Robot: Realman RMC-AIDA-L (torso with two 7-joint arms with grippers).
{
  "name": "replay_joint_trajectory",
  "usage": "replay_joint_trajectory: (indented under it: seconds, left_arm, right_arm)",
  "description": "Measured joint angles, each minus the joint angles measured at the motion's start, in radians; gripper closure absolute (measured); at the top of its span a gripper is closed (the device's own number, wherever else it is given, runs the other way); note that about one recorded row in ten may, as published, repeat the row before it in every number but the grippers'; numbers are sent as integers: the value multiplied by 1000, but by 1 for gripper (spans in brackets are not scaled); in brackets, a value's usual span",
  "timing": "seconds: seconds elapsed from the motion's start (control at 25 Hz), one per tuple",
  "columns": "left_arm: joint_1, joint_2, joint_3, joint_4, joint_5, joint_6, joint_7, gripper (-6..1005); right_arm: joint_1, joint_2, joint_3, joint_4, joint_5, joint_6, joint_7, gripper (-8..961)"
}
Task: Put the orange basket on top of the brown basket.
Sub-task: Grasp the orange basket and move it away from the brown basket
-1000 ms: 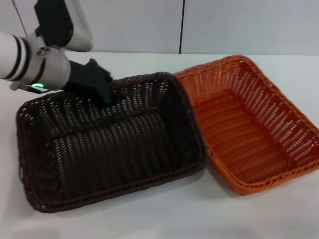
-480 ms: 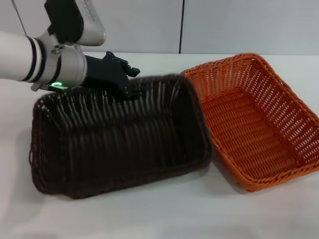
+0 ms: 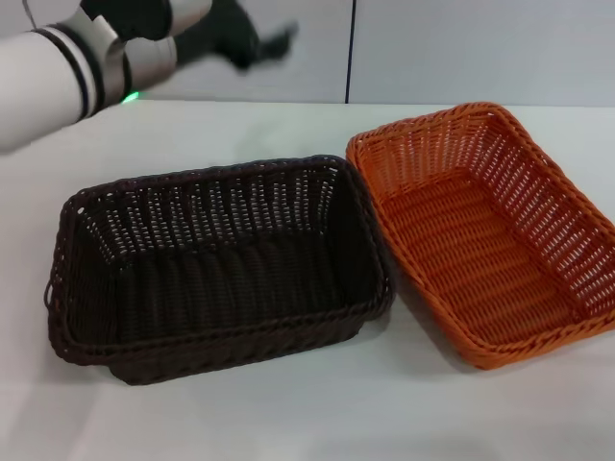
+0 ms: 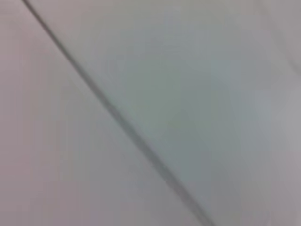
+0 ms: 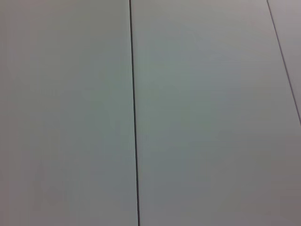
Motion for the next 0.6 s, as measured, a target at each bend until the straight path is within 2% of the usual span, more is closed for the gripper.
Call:
replay_joint_trajectory:
  seconds: [0.04, 0.12, 0.16, 0.24, 0.28, 0.32, 0.36, 0.4, 0.44, 0.48, 0.52, 0.56, 0.6]
  left_arm:
    - [0, 0, 0, 0, 0, 0, 0, 276]
    - [85, 1, 261, -32, 26, 572, -16, 231]
    - [85, 1, 261, -32, 26, 572, -16, 211]
    - [107, 1, 426, 43, 115, 1005, -124, 173]
    - [107, 1, 426, 43, 115, 1005, -124, 173]
    - [134, 1, 482, 113, 216, 1226, -294, 173]
    - [134, 1, 482, 113, 216, 1226, -294, 173]
    - [157, 1, 490, 151, 274, 1314, -424, 173]
    - [157, 1, 490, 151, 274, 1314, -424, 173]
    - [177, 1, 490, 183, 321, 1362, -538, 173]
    - [232, 2, 448, 324, 417, 1446, -812, 173]
    - [232, 2, 448, 324, 417, 1446, -812, 173]
    - [247, 3, 428, 373, 426, 1463, -867, 173]
  right_arm:
    - [0, 0, 0, 0, 0, 0, 0, 129]
    - [1, 1, -9, 1, 0, 0, 0, 129]
    - [1, 1, -9, 1, 0, 0, 0, 129]
    - [11, 1, -24, 0, 0, 0, 0, 129]
    - [11, 1, -24, 0, 0, 0, 0, 129]
    - [19, 0, -38, 1, 0, -3, 0, 129]
    - [22, -1, -43, 3, 0, -7, 0, 129]
    - [27, -1, -48, 6, -1, -15, 1, 129]
    - [27, -1, -48, 6, -1, -15, 1, 129]
    - [30, -1, -50, 9, -3, -24, 5, 129]
    - [40, -3, -62, 11, -8, -56, 38, 129]
    - [40, -3, -62, 11, -8, -56, 38, 129]
    - [52, -6, -80, 11, -11, -96, 109, 129]
